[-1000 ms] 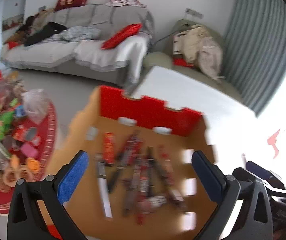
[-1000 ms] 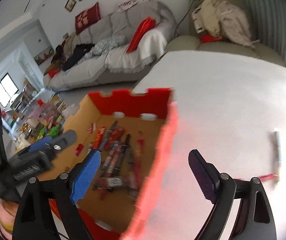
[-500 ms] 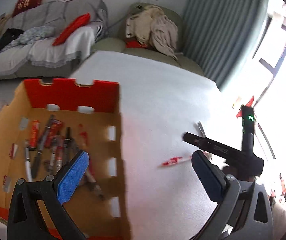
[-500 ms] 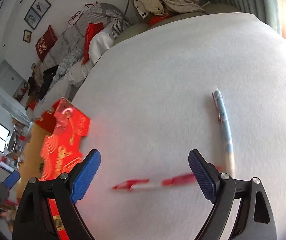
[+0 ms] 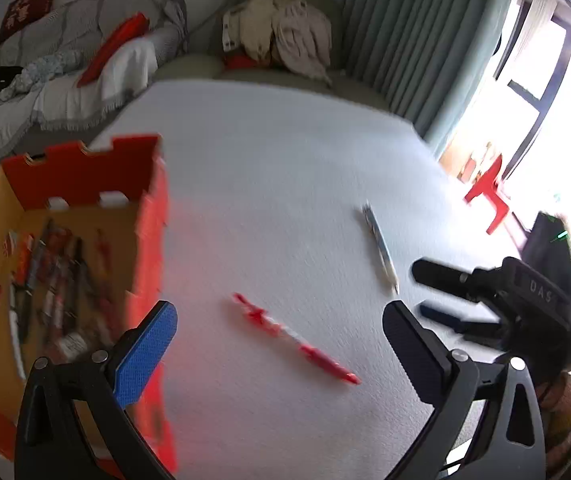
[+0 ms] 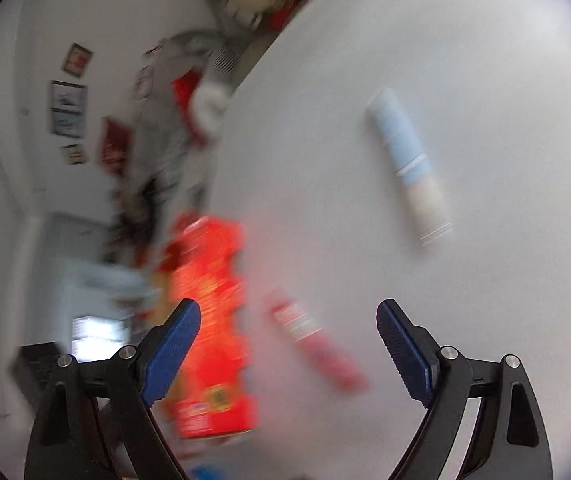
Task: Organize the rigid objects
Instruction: 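Move the left tool to the red gel pen while the right tool approaches the light blue pen, then close the right tool on the light blue pen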
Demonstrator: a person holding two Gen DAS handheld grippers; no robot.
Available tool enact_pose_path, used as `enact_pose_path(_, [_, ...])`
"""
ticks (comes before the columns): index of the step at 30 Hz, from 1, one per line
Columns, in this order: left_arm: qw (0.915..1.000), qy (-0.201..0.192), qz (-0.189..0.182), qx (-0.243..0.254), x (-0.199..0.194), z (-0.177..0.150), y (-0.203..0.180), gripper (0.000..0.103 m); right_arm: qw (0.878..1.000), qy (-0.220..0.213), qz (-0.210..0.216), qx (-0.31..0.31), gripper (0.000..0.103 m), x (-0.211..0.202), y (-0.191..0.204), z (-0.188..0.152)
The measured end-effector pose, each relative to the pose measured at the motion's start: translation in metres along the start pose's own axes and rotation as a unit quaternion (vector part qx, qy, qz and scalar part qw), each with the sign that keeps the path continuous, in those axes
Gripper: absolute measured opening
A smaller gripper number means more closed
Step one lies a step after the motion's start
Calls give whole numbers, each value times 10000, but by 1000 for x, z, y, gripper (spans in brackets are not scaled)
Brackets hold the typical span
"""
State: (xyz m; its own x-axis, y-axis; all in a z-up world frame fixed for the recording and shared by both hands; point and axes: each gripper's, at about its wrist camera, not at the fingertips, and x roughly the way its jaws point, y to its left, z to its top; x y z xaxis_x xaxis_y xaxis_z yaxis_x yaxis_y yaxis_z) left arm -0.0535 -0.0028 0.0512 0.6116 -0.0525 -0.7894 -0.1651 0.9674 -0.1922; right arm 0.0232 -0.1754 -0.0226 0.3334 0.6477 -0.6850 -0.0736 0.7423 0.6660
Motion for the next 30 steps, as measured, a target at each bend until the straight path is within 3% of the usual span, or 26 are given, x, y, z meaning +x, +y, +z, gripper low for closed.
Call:
enact_pose_path(2, [9998,49,167,-116,11,-6,-11,103,9963,-213,-783,-280,91,-12,-5,3])
enact_pose_path(5, [9972,194,359,-621,34,-16,-19,103,9863,-331,-1492,-628,91,-17,-9,7])
enact_pose_path(9, [9884,337,690,-1309,57,-27,-19,103,9765,-315,-1859,-1046,91,-8,-1,20])
enact_pose_path(12, [9846,225,930,-1465,65,-30,-20,103,9690,-208,-2042,-1373,91,12,12,36])
enact_pose_path(14, [9837,296,866,-1546,73,-30,-20,103,9623,-146,-2195,-1603,90,25,17,39])
enact_pose_path(17, [9825,595,643,-1641,87,-31,-18,103,9524,27,-2319,-1980,74,48,23,48])
enact_pose_path(19, [9852,489,703,-1487,84,-32,-24,103,9462,240,-2406,-2149,73,63,24,51])
enact_pose_path(22, [9854,455,711,-1481,84,-34,-24,103,9141,275,-2914,-2807,70,81,37,48])
enact_pose_path(25, [9887,426,911,-1115,91,-31,-34,103,9073,329,-2874,-3053,39,77,41,44])
enact_pose_path(26, [9901,408,962,-937,94,-31,-39,103,9057,365,-2878,-3091,19,71,38,42])
enact_pose_path(27, [9911,407,971,-812,97,-29,-43,103,9053,393,-2900,-3078,13,67,35,42])
enact_pose_path(30, [9963,414,708,-243,106,-25,-57,103,9155,449,-2800,-2852,13,48,17,40])
